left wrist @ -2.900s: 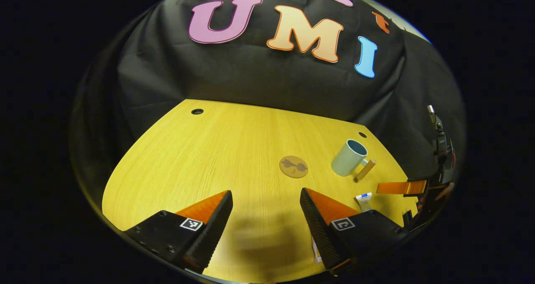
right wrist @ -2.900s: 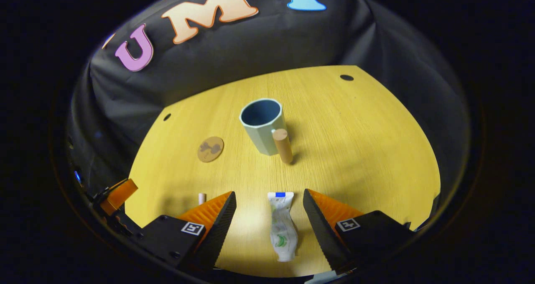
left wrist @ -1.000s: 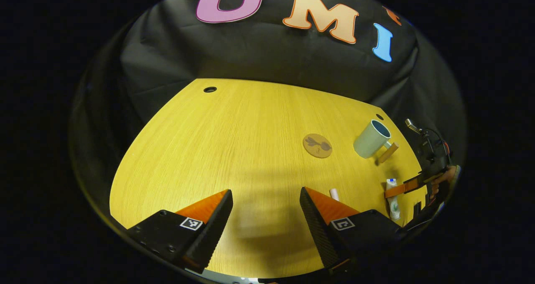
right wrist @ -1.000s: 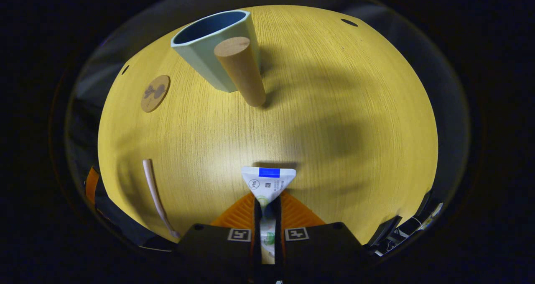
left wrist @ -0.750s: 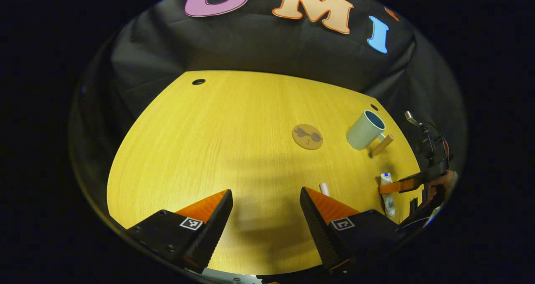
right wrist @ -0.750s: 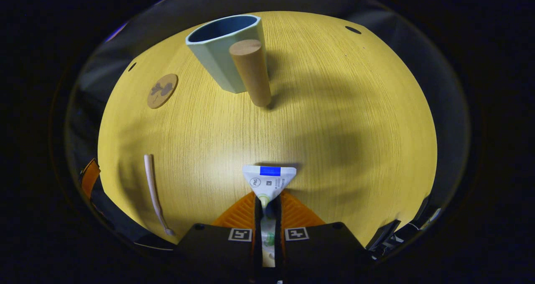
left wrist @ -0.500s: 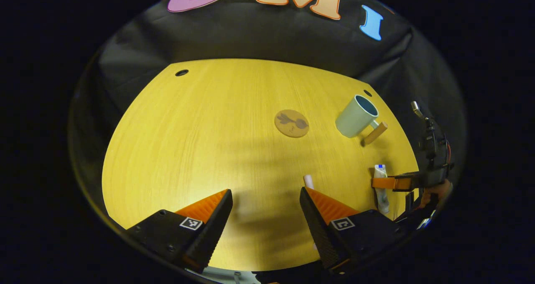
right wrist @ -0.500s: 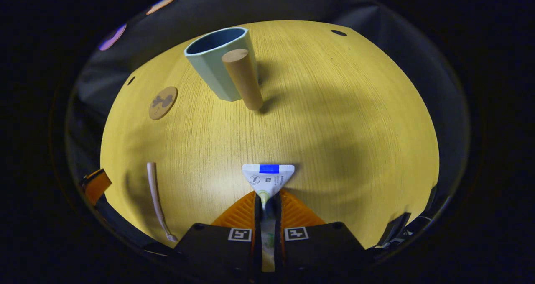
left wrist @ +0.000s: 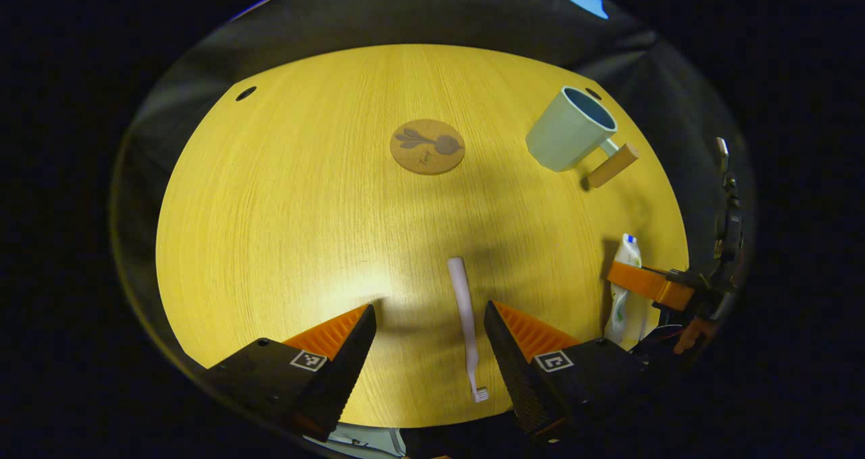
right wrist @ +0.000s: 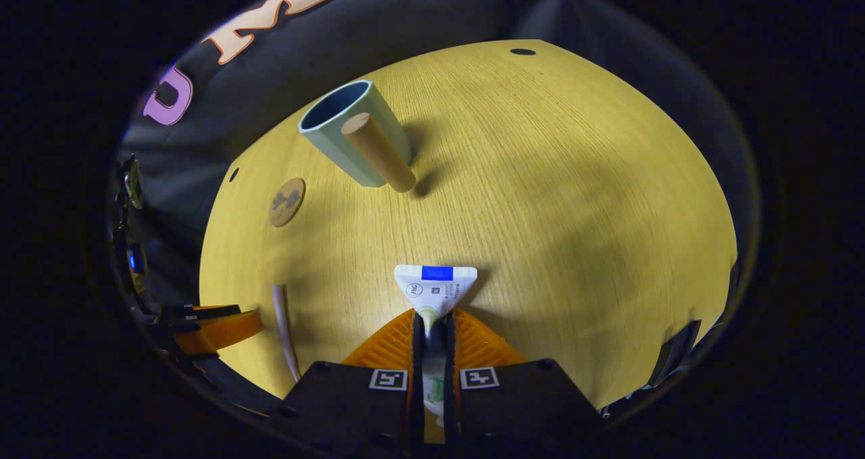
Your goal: Put the toothbrush and toothpaste on the desktop into the cup, then pick up the cup and place it on the coaster on the desktop.
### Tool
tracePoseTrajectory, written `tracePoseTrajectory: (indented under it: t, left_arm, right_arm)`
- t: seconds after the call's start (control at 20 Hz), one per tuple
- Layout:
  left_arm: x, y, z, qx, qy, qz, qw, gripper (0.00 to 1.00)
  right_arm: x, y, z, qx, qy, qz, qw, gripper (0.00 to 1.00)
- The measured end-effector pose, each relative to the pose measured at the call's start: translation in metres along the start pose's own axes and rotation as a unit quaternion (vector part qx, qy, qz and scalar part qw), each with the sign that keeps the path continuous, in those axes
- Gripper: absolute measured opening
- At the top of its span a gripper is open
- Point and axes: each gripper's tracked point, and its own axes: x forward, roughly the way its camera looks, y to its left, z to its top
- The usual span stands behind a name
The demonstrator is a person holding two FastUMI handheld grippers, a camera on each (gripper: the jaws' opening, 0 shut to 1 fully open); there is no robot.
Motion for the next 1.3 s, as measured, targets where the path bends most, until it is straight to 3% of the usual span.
tracePoseTrajectory:
  t: [0.5, 0.65, 0.9, 1.3]
  left_arm:
    - [0.023, -0.014, -0.005, -0.014, 0.069, 0.024, 0.997, 0.83]
    - [0.026, -0.016, -0.006, -0.015, 0.079, 0.029, 0.996, 0.69]
    - [0.027, -0.01, -0.005, -0.008, 0.079, 0.053, 0.995, 0.56]
    - [0.028, -0.014, -0.002, 0.013, 0.079, 0.05, 0.996, 0.27]
  right_arm:
    - [-0.019, 0.008, 0.016, -0.004, -0.038, 0.03, 0.999, 0.12]
    - [-0.022, 0.01, 0.017, -0.009, -0.038, 0.04, 0.998, 0.14]
    - [-0.023, 0.005, 0.018, -0.017, -0.036, 0.036, 0.999, 0.14]
    - [-0.022, -0.001, 0.015, -0.02, -0.032, 0.032, 0.999, 0.14]
